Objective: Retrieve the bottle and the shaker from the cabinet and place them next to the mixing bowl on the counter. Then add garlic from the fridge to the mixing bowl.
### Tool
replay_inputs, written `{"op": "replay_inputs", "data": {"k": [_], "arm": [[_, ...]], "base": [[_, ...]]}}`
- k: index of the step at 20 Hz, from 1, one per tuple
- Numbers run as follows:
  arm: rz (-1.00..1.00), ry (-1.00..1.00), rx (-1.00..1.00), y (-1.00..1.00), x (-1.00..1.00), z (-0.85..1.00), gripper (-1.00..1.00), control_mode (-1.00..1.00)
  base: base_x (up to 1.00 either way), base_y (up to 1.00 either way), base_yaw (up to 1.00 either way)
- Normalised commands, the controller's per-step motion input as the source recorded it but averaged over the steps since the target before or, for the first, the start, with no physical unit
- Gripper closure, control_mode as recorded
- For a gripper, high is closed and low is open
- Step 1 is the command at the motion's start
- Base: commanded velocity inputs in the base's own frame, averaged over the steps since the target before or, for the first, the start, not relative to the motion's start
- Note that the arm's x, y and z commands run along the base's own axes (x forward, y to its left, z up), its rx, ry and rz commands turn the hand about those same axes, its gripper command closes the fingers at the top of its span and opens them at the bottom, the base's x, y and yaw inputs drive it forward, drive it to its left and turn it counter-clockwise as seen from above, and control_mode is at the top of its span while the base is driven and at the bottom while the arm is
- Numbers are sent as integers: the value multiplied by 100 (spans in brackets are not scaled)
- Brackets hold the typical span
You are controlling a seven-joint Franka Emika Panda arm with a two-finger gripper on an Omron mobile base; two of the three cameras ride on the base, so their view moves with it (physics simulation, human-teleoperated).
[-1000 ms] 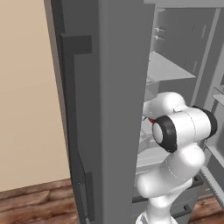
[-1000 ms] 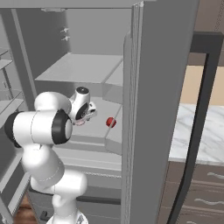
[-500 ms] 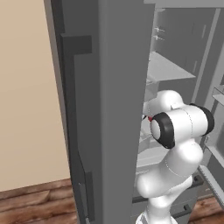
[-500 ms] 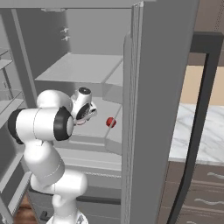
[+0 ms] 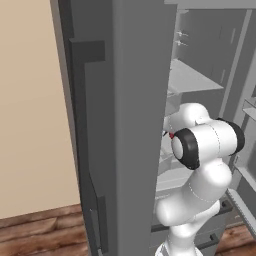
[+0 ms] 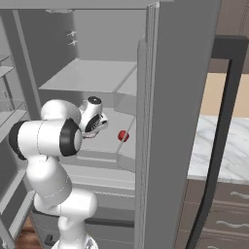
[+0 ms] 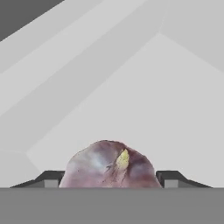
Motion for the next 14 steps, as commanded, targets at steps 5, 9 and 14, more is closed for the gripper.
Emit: {"op": "replay_inputs", "data": {"k": [5, 9, 14], "arm": [[0, 0, 0, 0, 0, 0, 100, -100], [-2, -4, 0, 0, -56, 6, 100, -100], [-7, -4, 0, -2, -40, 55, 100, -100]], "base": [[0, 0, 0], [0, 0, 0], [0, 0, 0]]}}
